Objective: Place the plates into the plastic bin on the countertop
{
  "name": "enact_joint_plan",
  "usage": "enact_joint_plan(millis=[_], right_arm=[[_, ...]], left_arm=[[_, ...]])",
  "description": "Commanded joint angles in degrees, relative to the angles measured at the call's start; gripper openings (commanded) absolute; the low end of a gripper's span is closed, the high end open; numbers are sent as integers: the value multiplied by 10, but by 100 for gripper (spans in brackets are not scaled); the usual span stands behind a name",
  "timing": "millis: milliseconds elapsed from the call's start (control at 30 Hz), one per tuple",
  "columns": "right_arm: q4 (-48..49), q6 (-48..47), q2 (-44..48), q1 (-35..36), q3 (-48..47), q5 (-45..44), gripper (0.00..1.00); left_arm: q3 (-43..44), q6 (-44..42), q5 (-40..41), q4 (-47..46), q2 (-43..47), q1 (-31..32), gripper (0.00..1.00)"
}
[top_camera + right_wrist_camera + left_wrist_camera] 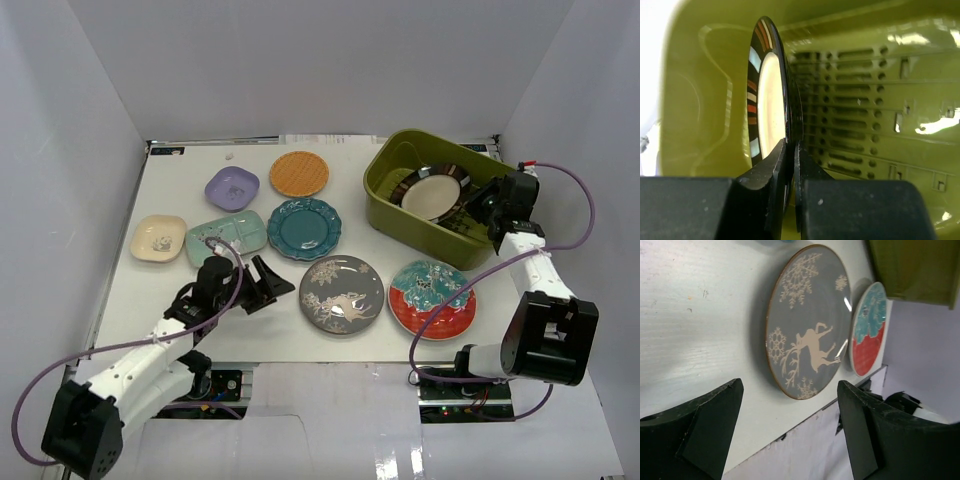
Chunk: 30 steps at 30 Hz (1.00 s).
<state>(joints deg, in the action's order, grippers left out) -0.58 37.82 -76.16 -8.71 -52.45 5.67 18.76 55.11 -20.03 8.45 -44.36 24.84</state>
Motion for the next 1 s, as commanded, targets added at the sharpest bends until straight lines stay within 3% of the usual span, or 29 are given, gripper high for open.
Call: enact_joint_plan(millis=[0, 200, 300, 333, 433, 467, 600, 700, 800, 933, 967], right_arm=[[103, 9, 1, 2, -7, 21, 8], [78, -8, -6, 4, 9, 0, 9], [58, -21, -4, 6, 19, -12, 22], [50, -27, -1, 6, 23, -19, 35], [44, -42, 5, 9, 37, -24, 58], [37, -46, 6, 9, 38, -26, 61], [25, -63, 21, 11, 38, -10, 78], [21, -68, 47, 14, 41, 8, 90], [19, -67, 92, 18, 58, 72, 97], [28, -51, 159, 40, 89, 121, 98], [30, -49, 177, 61, 113, 123, 98]], left_arm=[[-3, 12, 65, -64, -58, 55, 86], [13, 16, 133, -146, -161, 116, 86], [16, 13, 135, -185, -211, 124, 85], [22, 12, 134, -194, -236, 126, 85], [35, 8, 139, -215, -275, 136, 83], [36, 8, 140, -222, -301, 137, 81], [41, 9, 140, -263, -349, 146, 67], [44, 13, 144, -274, -372, 151, 62], [37, 19, 162, -285, -376, 152, 45], [28, 23, 175, -292, -381, 152, 19], [27, 25, 175, -290, -380, 152, 9]])
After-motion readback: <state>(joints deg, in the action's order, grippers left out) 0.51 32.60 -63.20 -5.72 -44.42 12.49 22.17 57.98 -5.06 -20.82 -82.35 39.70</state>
